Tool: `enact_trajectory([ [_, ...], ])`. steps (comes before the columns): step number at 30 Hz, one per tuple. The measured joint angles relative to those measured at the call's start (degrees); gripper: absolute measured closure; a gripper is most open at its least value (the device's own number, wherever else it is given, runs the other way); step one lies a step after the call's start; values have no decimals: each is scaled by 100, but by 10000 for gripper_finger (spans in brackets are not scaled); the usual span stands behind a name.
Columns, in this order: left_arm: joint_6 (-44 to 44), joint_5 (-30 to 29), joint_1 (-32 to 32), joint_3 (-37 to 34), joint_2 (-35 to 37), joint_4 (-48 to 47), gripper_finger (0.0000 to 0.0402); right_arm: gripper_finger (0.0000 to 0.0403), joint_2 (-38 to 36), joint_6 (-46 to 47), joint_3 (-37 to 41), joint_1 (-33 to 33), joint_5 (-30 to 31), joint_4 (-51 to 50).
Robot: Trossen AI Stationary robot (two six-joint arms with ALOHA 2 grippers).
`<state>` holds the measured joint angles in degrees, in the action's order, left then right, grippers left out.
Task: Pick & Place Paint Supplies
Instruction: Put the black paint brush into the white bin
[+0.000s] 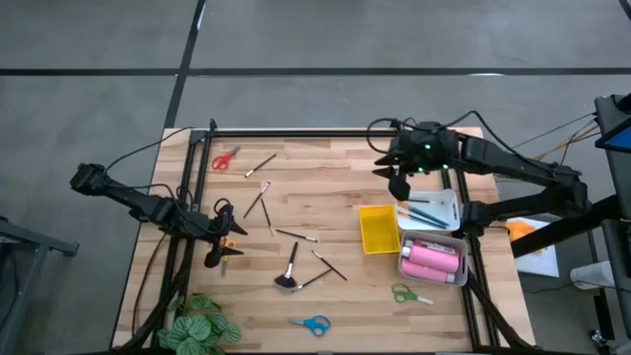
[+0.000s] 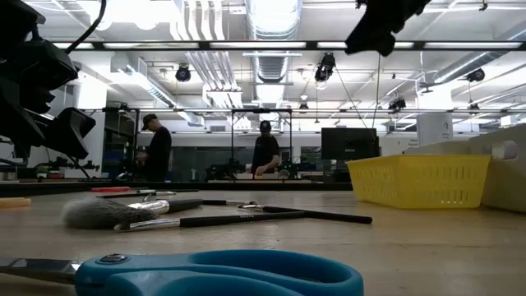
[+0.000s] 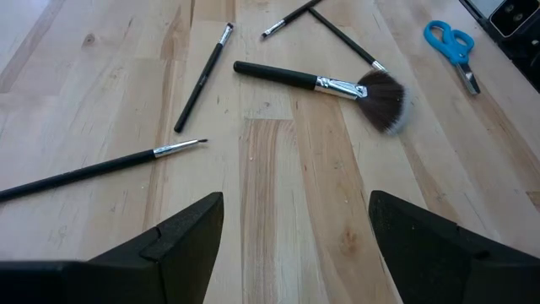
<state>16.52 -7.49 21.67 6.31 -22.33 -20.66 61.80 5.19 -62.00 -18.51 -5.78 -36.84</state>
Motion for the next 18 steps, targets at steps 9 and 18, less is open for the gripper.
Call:
enact_trajectory([
  [9,-1,-1,1,0,1,-1,101,273,958,482,-285,-10,-93,-62],
  [18,-1,-1,0,0,1,0,101,273,1999,1682,-713,658,-101,-255],
])
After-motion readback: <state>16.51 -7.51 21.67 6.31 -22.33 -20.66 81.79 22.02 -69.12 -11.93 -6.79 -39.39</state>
